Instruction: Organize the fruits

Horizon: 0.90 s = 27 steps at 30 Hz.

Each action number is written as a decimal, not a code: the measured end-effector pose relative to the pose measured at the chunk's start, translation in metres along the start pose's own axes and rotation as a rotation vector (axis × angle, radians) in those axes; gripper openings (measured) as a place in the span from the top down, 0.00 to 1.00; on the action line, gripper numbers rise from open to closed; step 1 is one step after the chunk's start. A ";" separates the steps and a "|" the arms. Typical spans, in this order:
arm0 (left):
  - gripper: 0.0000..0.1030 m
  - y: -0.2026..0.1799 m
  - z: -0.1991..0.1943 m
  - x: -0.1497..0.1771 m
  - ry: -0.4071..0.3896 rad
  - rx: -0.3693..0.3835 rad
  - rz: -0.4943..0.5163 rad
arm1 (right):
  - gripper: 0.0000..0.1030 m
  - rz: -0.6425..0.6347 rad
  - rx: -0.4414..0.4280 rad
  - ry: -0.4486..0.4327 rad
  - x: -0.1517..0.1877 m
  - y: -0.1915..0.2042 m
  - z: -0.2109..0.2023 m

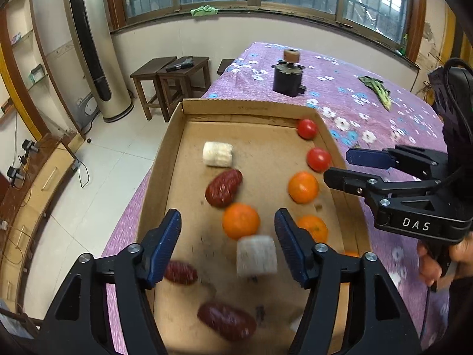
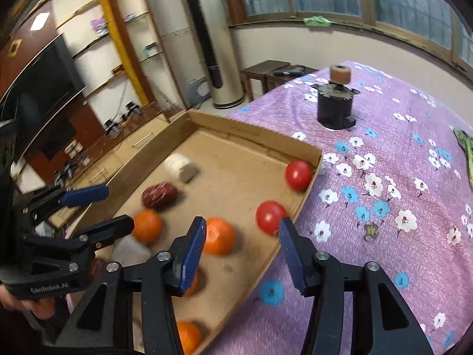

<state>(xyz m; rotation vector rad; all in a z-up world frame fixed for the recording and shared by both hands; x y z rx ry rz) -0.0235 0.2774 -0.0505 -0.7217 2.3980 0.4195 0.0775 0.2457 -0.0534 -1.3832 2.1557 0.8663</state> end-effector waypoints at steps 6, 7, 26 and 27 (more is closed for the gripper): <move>0.35 0.001 -0.020 0.014 -0.019 0.003 -0.003 | 0.43 -0.101 -0.048 0.003 0.018 0.019 -0.020; 0.35 0.001 -0.023 0.016 -0.022 0.003 -0.003 | 0.42 -0.117 -0.056 0.004 0.021 0.023 -0.023; 0.21 0.002 -0.070 0.066 -0.065 -0.012 0.007 | 0.23 -0.393 -0.168 0.055 0.063 0.076 -0.053; 0.21 0.002 -0.072 0.069 -0.063 -0.005 0.006 | 0.22 -0.402 -0.177 0.058 0.066 0.078 -0.054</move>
Point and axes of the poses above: each gripper's, at about its wrist camera, not at the fingertips, and z roughly the way its jaws point, y to its left, x to its underside, the point moved 6 cm from there along z, roughly the way its jaws point, and after that the axes turned 7 degrees about -x, right-handed, at the moved point
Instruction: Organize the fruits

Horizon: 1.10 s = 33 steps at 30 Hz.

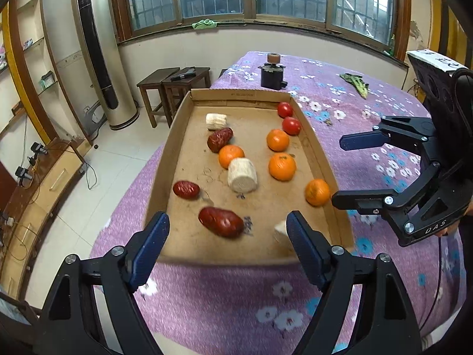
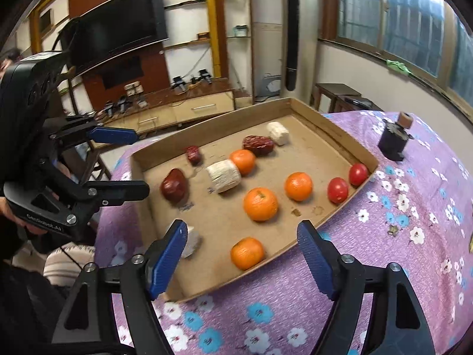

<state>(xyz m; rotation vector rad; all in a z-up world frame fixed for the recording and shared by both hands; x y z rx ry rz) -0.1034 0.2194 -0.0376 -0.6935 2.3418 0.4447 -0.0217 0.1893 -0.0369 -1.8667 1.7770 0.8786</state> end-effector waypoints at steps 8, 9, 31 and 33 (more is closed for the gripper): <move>0.21 -0.006 -0.016 0.015 -0.019 0.021 0.011 | 0.21 -0.078 -0.023 0.032 0.016 0.024 -0.004; 0.21 -0.006 -0.018 0.016 -0.023 0.024 0.008 | 0.21 -0.085 -0.024 0.035 0.018 0.027 -0.004; 0.20 -0.001 -0.030 0.023 -0.038 0.016 -0.002 | 0.21 -0.160 0.004 0.056 0.033 0.053 -0.005; 0.20 0.000 -0.030 0.023 -0.041 0.010 -0.001 | 0.21 -0.163 0.004 0.057 0.032 0.053 -0.005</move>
Point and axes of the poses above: each gripper's, at about its wrist camera, not at the fingertips, and z roughly the way its jaws point, y to its left, x to its underside, the point moved 6 cm from there along z, roughly the way its jaws point, and after that the axes turned 7 degrees about -x, right-handed, at the moved point
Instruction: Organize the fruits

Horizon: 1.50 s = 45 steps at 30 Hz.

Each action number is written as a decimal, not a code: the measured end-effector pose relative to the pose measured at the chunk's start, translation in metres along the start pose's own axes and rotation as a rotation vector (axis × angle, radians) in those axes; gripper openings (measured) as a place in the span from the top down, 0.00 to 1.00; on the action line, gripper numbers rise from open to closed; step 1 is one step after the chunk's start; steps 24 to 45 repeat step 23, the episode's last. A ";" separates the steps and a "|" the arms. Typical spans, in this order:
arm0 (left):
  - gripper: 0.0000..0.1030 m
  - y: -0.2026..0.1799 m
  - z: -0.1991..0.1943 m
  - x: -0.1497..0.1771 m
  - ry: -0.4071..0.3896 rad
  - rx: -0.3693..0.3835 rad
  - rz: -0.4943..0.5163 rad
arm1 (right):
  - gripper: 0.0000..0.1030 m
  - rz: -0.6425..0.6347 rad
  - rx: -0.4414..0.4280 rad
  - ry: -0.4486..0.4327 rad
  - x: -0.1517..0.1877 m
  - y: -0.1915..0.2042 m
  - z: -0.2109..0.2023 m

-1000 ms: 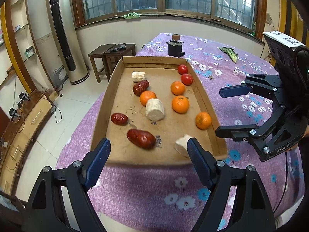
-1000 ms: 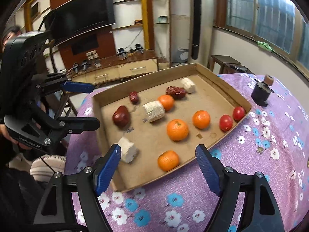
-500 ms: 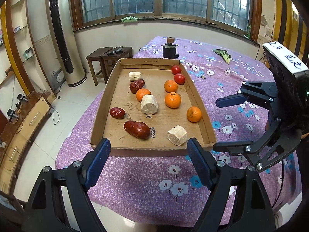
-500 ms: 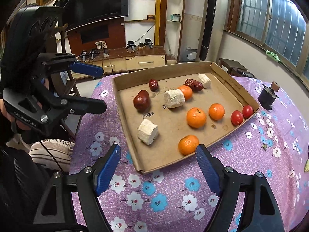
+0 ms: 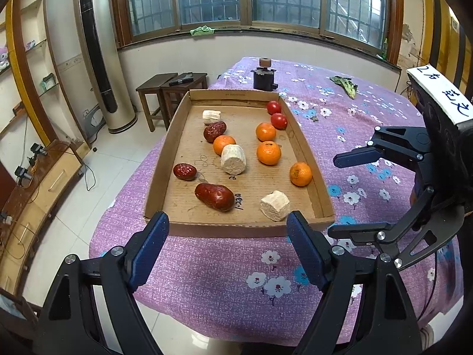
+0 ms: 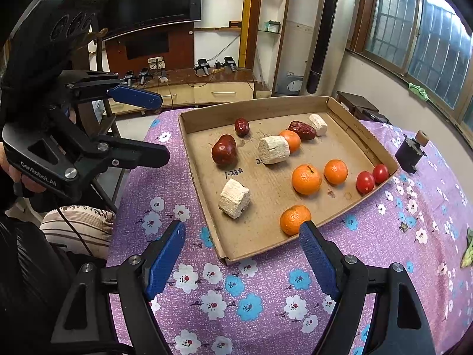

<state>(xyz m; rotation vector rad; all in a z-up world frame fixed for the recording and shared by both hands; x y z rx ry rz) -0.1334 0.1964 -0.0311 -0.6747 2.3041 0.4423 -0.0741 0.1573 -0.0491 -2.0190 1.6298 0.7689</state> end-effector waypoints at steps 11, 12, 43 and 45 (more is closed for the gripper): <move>0.20 0.002 0.000 0.000 0.002 -0.002 0.001 | 0.21 -0.013 -0.003 0.006 -0.002 0.003 0.003; 0.20 0.002 0.000 0.000 0.001 -0.002 0.002 | 0.21 -0.015 -0.003 0.005 -0.002 0.004 0.003; 0.20 -0.006 0.000 -0.007 -0.002 0.011 0.017 | 0.19 0.024 0.015 0.011 0.004 -0.003 0.005; 0.20 -0.006 0.000 -0.007 -0.002 0.011 0.017 | 0.19 0.024 0.015 0.011 0.004 -0.003 0.005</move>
Point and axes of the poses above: each gripper's, at about its wrist camera, not at the fingertips, and z roughly the way its jaws point, y to its left, x to its underside, the point moved 6 cm from there along z, roughly the way its jaws point, and after that the axes turned 7 degrees about -x, right-handed, at the moved point
